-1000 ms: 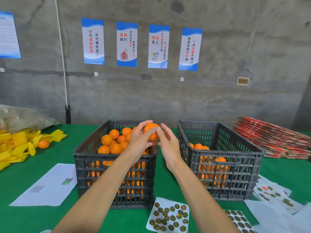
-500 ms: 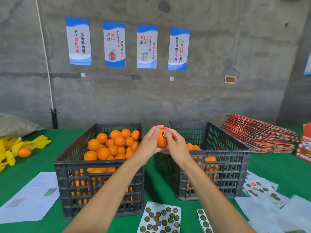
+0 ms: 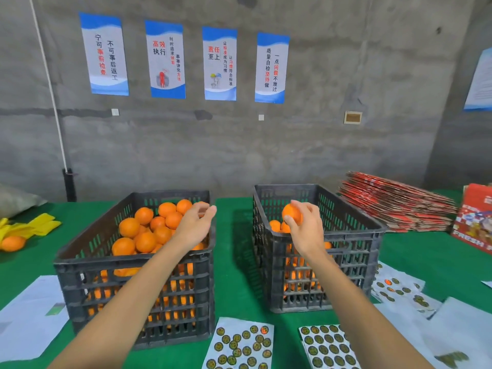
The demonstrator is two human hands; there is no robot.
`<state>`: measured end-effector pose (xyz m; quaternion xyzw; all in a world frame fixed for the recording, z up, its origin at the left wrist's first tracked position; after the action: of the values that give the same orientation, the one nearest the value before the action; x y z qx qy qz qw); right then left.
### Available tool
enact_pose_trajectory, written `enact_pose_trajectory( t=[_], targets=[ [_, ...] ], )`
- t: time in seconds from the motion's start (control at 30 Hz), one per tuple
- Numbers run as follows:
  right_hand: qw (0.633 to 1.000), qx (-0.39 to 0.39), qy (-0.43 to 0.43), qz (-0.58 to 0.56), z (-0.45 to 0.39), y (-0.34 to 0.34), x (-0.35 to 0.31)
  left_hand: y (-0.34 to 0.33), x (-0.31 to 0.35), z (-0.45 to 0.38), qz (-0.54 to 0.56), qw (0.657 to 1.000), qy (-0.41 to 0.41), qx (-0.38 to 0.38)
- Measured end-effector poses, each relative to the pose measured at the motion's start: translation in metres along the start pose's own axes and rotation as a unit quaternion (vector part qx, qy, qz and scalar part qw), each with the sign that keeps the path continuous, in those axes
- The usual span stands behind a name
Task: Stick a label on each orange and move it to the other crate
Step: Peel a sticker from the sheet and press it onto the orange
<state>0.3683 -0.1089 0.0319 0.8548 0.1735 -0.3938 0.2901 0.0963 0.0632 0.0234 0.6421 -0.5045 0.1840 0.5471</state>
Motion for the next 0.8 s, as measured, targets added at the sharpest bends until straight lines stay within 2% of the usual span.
enact_pose_trajectory(
  t=[0.13, 0.23, 0.37, 0.47, 0.6, 0.8],
  targets=[
    [1.0, 0.01, 0.015, 0.012, 0.002, -0.006, 0.005, 0.021, -0.027, -0.011, -0.064, 0.998, 0.017, -0.004],
    [0.997, 0.01, 0.072, 0.015, 0.008, -0.018, -0.015, 0.035, -0.055, -0.016, -0.132, 0.99, 0.04, -0.027],
    [0.978, 0.029, 0.189, 0.081, 0.023, -0.04, -0.057, 0.038, -0.089, -0.023, -0.169, 0.977, 0.093, -0.088],
    [0.979, 0.007, 0.195, 0.065, 0.028, -0.068, -0.072, 0.033, -0.101, -0.03, -0.215, 0.962, 0.098, -0.137],
    [0.985, -0.041, 0.165, -0.002, 0.032, -0.111, -0.078, 0.033, -0.127, -0.039, -0.304, 0.926, 0.123, -0.187],
    [0.985, -0.11, 0.121, -0.059, 0.038, -0.173, -0.092, 0.08, -0.179, -0.052, -0.478, 0.835, 0.189, -0.199]
  ],
)
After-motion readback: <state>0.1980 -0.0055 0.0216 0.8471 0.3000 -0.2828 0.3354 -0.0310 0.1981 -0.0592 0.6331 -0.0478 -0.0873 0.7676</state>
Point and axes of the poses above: each hand's wrist, its own z-axis away from the middle knuckle, its own y-axis out of the back of the hand, x = y × z, the point moved 10 cm from there along -z, towards the middle knuckle, and after that the axes turned 11 degrees about -z, right-handed, at the moved point
